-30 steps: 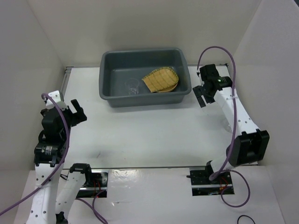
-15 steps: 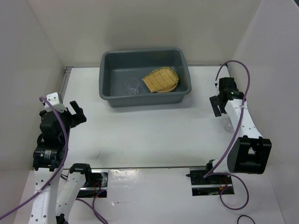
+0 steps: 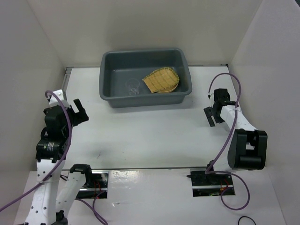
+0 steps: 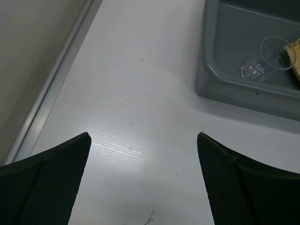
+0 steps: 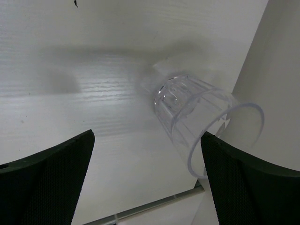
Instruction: Place the mixed dishes into the plastic bin
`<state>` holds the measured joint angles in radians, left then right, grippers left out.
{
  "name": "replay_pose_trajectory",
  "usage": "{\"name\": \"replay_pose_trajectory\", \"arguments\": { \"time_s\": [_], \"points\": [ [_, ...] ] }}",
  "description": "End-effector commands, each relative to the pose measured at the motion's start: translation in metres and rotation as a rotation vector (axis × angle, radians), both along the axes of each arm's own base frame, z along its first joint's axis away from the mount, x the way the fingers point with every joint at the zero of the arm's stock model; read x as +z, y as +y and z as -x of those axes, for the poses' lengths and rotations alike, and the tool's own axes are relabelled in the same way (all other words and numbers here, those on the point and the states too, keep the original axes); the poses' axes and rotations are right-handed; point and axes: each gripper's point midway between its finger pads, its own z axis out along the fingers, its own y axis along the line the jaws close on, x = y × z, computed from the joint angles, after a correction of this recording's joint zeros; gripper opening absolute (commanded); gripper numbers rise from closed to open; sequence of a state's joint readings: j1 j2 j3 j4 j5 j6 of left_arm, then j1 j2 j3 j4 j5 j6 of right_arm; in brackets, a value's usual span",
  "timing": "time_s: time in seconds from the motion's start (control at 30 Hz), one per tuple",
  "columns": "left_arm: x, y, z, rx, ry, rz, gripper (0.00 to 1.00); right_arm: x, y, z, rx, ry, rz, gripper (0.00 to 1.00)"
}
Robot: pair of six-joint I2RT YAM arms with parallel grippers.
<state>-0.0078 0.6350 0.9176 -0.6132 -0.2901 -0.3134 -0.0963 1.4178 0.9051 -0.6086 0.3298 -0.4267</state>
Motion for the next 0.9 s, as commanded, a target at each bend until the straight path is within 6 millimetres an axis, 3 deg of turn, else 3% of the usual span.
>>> {"name": "replay_pose_trajectory", "arguments": {
  "time_s": [0.0, 0.3, 0.37, 0.47, 0.5, 0.57, 0.6, 0.63, 0.7, 0.73, 0.8, 0.83, 0.87],
  "points": [
    [0.000, 0.000, -0.007, -0.011, -0.003, -0.009, 1.00, 0.000, -0.007, -0.019, -0.011, -0.072, 0.026, 0.98],
    [-0.006, -0.003, -0.012, -0.032, 0.027, -0.010, 1.00, -0.026, -0.008, -0.024, -0.042, -0.033, -0.034, 0.98],
    [-0.006, -0.003, -0.012, -0.032, 0.027, -0.010, 1.00, -0.030, -0.008, -0.023, -0.045, -0.022, -0.047, 0.91],
    [-0.006, -0.003, -0.012, -0.032, 0.027, -0.010, 1.00, -0.026, -0.005, -0.028, -0.034, -0.035, -0.068, 0.65],
    [-0.006, -0.003, -0.012, -0.032, 0.027, -0.010, 1.00, -0.027, -0.005, -0.026, -0.035, -0.024, -0.069, 0.47],
    [-0.006, -0.003, -0.012, -0.032, 0.027, -0.010, 1.00, -0.015, -0.002, -0.035, -0.041, -0.047, -0.092, 0.25],
    [-0.006, -0.003, -0.012, -0.032, 0.027, -0.010, 1.00, -0.011, -0.002, -0.033, -0.042, -0.034, -0.094, 0.00],
    [-0.006, -0.003, -0.012, -0.032, 0.027, -0.010, 1.00, -0.001, 0.001, -0.037, -0.047, -0.055, -0.110, 0.00],
    [-0.004, -0.003, -0.011, -0.032, 0.018, -0.010, 1.00, 0.044, 0.006, -0.062, -0.038, -0.162, -0.147, 0.00],
    [-0.004, -0.003, -0.011, -0.032, 0.018, -0.010, 1.00, 0.080, 0.012, -0.081, -0.023, -0.234, -0.192, 0.00],
    [-0.002, -0.003, -0.009, -0.032, 0.008, -0.011, 1.00, 0.128, 0.022, -0.100, -0.005, -0.337, -0.249, 0.00],
    [0.000, -0.003, -0.010, -0.031, -0.001, -0.011, 1.00, 0.181, 0.034, -0.115, 0.058, -0.443, -0.300, 0.00],
    [0.000, -0.003, -0.010, -0.031, -0.001, -0.011, 1.00, 0.202, 0.046, -0.125, 0.095, -0.486, -0.337, 0.00]
  ]
}}
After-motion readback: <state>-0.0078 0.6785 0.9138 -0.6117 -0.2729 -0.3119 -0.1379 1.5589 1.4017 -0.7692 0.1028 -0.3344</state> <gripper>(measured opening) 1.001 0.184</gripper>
